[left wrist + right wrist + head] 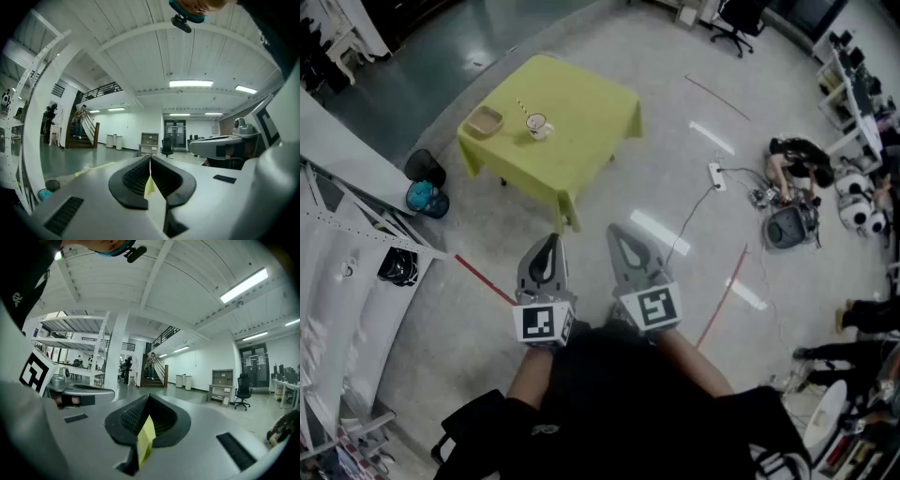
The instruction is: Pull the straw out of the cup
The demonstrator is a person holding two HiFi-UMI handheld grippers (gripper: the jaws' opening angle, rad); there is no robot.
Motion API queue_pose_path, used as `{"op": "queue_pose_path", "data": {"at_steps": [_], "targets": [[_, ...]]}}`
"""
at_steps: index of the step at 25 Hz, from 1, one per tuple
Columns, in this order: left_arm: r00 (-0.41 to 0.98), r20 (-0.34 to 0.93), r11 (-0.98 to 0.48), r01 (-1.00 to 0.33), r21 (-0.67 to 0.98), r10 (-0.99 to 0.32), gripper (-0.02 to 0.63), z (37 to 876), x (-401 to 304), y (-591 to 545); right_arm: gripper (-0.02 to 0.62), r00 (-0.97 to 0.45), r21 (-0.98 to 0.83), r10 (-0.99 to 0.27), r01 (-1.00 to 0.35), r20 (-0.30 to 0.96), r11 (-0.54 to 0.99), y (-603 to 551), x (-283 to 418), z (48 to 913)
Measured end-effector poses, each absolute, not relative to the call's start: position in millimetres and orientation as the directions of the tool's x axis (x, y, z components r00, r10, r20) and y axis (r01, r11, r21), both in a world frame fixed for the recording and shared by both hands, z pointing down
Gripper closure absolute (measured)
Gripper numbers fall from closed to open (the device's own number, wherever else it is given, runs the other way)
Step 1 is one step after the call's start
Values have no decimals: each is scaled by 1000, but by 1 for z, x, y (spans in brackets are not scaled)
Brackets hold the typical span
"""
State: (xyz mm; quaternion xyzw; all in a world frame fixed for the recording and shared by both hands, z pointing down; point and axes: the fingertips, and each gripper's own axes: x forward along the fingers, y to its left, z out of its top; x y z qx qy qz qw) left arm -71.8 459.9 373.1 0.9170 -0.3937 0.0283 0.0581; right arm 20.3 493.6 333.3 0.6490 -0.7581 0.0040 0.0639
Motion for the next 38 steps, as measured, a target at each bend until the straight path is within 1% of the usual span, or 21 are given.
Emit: {"op": "queue_pose_path", "data": {"at_steps": [3,6,9,21,25,32,38], "targets": [[692,78,-688,-722,69,-718,558,370,-79,455,580,-150,87,-982,-983,112,160,493,12,337],[698,97,-695,-716,71,-709,558,370,-85,458,580,-154,84,-982,-983,111,164,492,2,337],[701,99,-697,-713,71,-706,558,366,-96,459,580,-192,59,-976,-978,106,199,490,-15,337],[693,170,-680,-721,136,-700,558,400,-175,443,578,-224,58,-946,-968,235,243,467,-85,378],[677,191,-660,-736,149,-711,558,414,-198,430,578,-224,50,-938,-968,264,245,456,-97,392],[677,218,-664,-735,140,-703,558,425,-178,402,578,-237,47,-932,-965,274,259,423,-79,402],[668,249,-666,-738,107,-701,558,431,-152,352,578,-265,12,-927,-961,264,278,364,-55,411]]}}
